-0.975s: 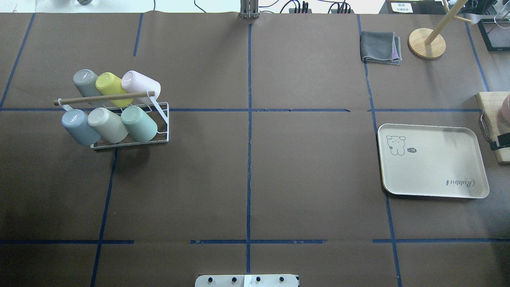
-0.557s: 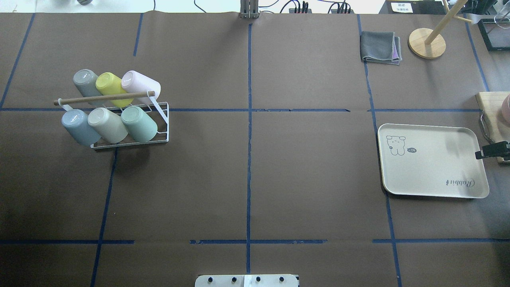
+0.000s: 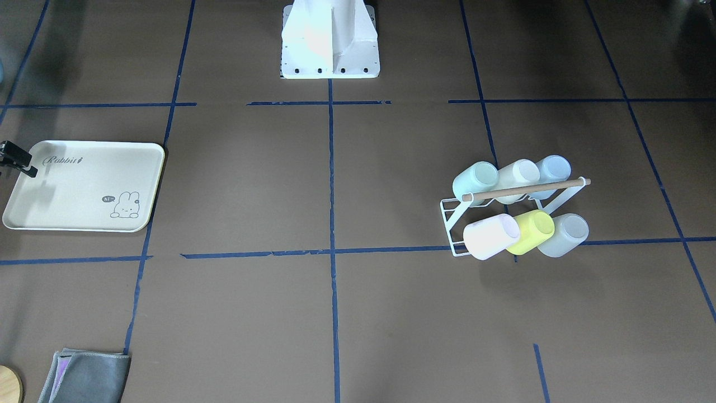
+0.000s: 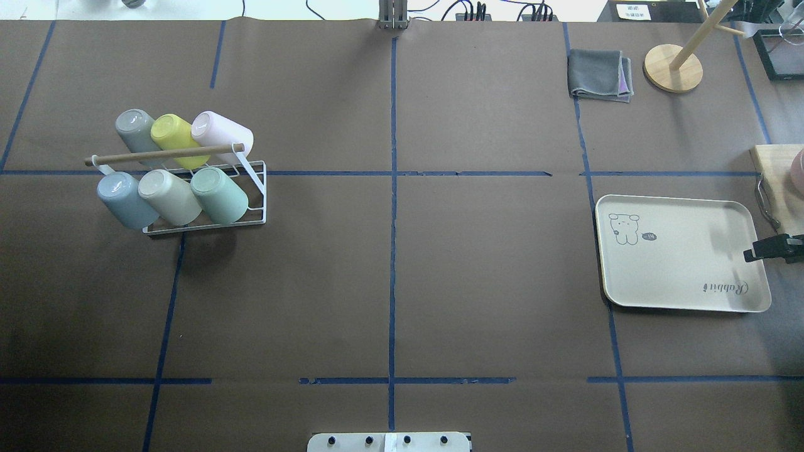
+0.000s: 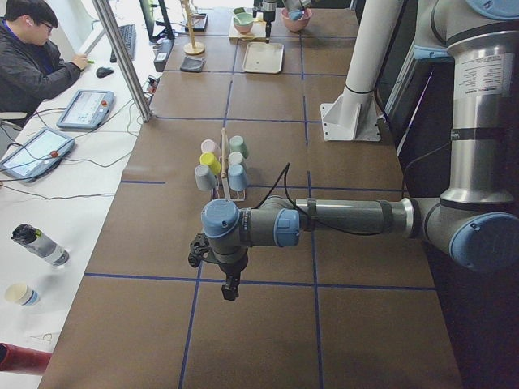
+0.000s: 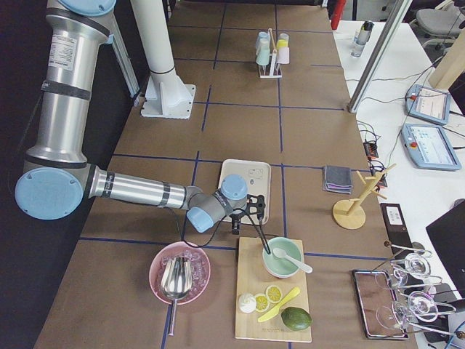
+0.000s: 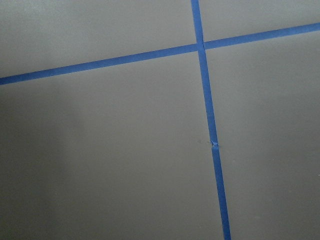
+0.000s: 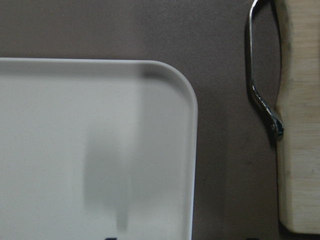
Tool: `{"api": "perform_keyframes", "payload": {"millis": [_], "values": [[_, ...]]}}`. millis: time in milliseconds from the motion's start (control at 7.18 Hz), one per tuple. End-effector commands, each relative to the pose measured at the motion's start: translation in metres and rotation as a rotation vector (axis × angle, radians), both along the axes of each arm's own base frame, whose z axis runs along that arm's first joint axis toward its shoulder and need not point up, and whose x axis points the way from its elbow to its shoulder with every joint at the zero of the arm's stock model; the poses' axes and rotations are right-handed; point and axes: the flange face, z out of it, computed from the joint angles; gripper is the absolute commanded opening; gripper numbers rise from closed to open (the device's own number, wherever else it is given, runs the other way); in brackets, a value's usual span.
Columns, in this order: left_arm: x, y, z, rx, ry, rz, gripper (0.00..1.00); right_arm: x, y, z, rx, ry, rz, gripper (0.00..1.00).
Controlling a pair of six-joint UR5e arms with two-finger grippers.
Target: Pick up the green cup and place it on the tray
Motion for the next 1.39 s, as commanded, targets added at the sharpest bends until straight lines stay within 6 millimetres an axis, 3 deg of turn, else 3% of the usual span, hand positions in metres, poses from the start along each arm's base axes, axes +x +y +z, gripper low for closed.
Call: {"api": "perform_keyframes", "payload": {"millis": [0, 139, 279, 418, 697, 975, 1254], "values": [[0.0, 0.0, 0.0, 0.0, 0.0, -0.001, 1.0, -0.007, -0.002, 0.002, -0.003, -0.001, -0.012, 0.71], [0.0, 0.0, 0.0, 0.0, 0.0, -0.001, 1.0, -0.007, -0.002, 0.002, -0.002, -0.001, -0.013, 0.52], [0.0, 0.0, 0.0, 0.0, 0.0, -0.001, 1.0, -0.007, -0.002, 0.001, -0.001, -0.001, -0.012, 0.27], [0.0, 0.0, 0.0, 0.0, 0.0, -0.001, 1.0, -0.006, -0.002, 0.002, -0.002, 0.0, -0.011, 0.16], [0.0, 0.0, -0.001, 0.002, 0.0, -0.001, 1.0, -0.006, -0.003, -0.001, 0.003, -0.005, -0.011, 0.02], [0.0, 0.0, -0.001, 0.0, 0.0, -0.001, 1.0, -0.008, -0.004, -0.011, 0.012, -0.021, -0.016, 0.0], [0.0, 0.0, 0.0, -0.001, 0.0, -0.001, 1.0, -0.016, -0.018, -0.048, 0.018, -0.064, 0.007, 0.0]]}}
